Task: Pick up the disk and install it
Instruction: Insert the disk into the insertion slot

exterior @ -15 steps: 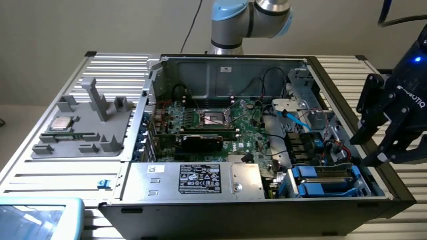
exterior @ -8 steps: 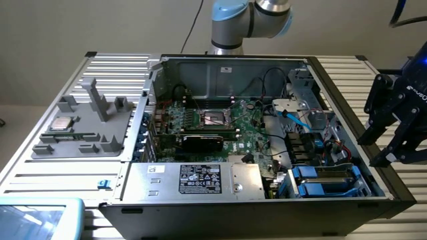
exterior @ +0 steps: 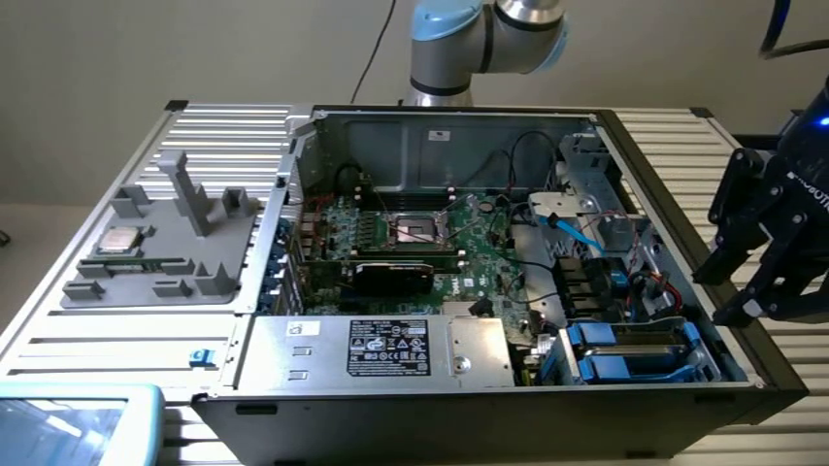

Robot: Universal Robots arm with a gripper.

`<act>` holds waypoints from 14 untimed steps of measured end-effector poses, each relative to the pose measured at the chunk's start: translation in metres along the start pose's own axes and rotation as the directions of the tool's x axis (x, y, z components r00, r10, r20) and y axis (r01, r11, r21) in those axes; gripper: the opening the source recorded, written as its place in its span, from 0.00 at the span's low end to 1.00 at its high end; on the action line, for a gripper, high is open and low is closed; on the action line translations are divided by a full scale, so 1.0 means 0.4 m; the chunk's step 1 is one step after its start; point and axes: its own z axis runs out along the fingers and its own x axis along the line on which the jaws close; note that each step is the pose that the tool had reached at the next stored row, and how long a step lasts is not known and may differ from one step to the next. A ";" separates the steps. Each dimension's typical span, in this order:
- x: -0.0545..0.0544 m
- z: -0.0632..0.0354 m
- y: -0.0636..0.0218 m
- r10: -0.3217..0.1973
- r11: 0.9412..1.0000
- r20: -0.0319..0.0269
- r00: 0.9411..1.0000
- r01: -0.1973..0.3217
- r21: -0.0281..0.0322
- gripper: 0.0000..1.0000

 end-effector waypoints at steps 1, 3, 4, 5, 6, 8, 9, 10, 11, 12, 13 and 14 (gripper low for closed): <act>0.000 0.003 0.000 0.018 1.000 -0.001 1.000 -0.018 0.000 0.45; 0.000 0.008 0.000 0.054 0.999 -0.002 0.999 -0.054 0.001 0.45; 0.000 0.011 0.000 0.072 0.997 -0.003 0.997 -0.072 0.001 0.45; 0.000 0.014 0.001 0.090 0.996 -0.004 0.996 -0.090 0.001 0.45; 0.000 0.016 0.001 0.108 0.994 -0.004 0.994 -0.108 0.001 0.45; 0.000 0.022 0.001 0.145 0.989 -0.006 0.989 -0.145 0.002 0.45; 0.000 0.026 0.001 0.164 0.987 -0.007 0.986 -0.164 0.003 0.45; 0.000 0.029 0.001 0.180 0.984 -0.008 0.984 -0.180 0.003 0.45; 0.000 0.032 0.001 0.195 0.981 -0.008 0.981 -0.195 0.003 0.45; 0.000 0.035 0.002 0.209 0.978 -0.009 0.978 -0.209 0.004 0.45; 0.001 0.038 0.002 0.222 0.975 -0.010 0.975 -0.222 0.004 0.45; 0.001 0.039 0.002 0.230 0.973 -0.011 0.973 -0.230 0.004 0.45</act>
